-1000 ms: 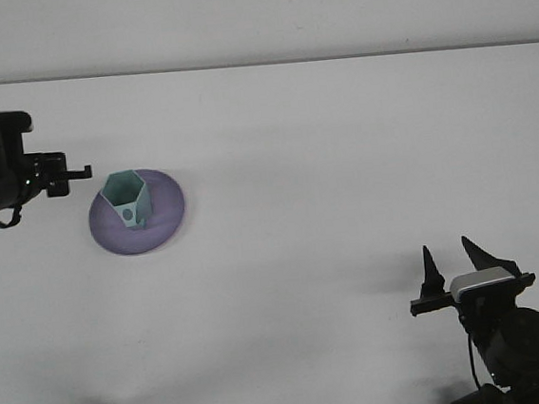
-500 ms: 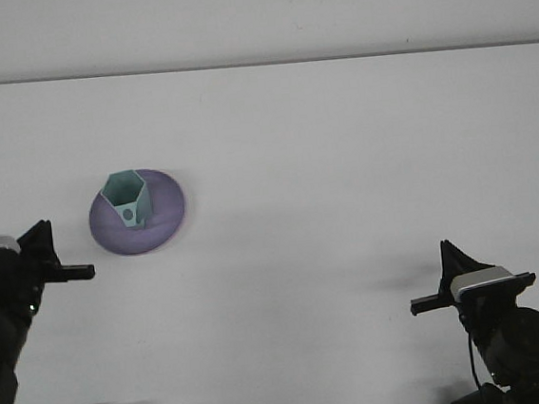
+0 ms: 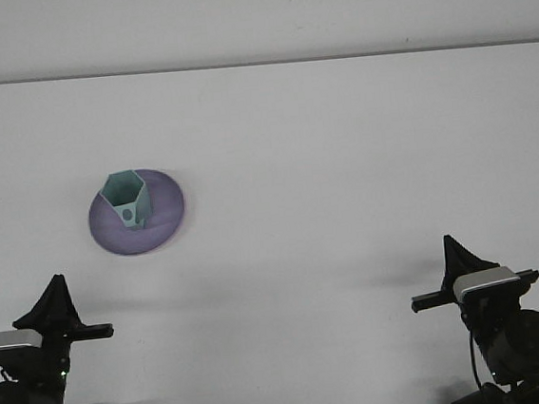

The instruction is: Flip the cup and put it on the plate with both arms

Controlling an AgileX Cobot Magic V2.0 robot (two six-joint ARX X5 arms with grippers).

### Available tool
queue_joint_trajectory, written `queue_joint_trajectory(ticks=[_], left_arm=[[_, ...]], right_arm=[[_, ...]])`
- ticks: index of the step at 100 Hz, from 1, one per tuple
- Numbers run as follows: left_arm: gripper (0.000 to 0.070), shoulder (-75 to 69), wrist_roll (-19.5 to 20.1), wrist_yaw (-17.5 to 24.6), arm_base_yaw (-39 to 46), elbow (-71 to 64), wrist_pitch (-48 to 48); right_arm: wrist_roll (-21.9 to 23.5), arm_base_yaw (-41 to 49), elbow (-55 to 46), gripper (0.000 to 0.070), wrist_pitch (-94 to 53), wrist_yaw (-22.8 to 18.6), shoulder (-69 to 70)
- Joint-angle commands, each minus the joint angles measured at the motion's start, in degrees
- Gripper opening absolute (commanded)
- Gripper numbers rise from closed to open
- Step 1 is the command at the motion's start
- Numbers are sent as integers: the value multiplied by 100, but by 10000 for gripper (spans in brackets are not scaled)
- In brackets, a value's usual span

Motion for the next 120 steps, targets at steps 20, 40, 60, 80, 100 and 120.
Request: queue_joint_trajectory(ticks=[20,40,60,80,100,120], left_arm=[[15,24,-111,-20,11,-20,-35],[15,24,-111,-17,11,-20,-33],[15,20,-111,-20,11,-24,-20],[15,-293,72,-72,-243,-531,529],[15,-793,258,-133,-610,-2004,1510],[15,-791,208,-131,-612,-2651,2076]], right_arm=[[-15,4,35,0,107,20,7],[-15,4,35,0,105,-15,7],[-15,4,35,0,105,-15,7],[-15,4,35,0,107,-17,7],[-15,4,35,0,105,-13,7],[-15,4,35,0,111,-15,7]])
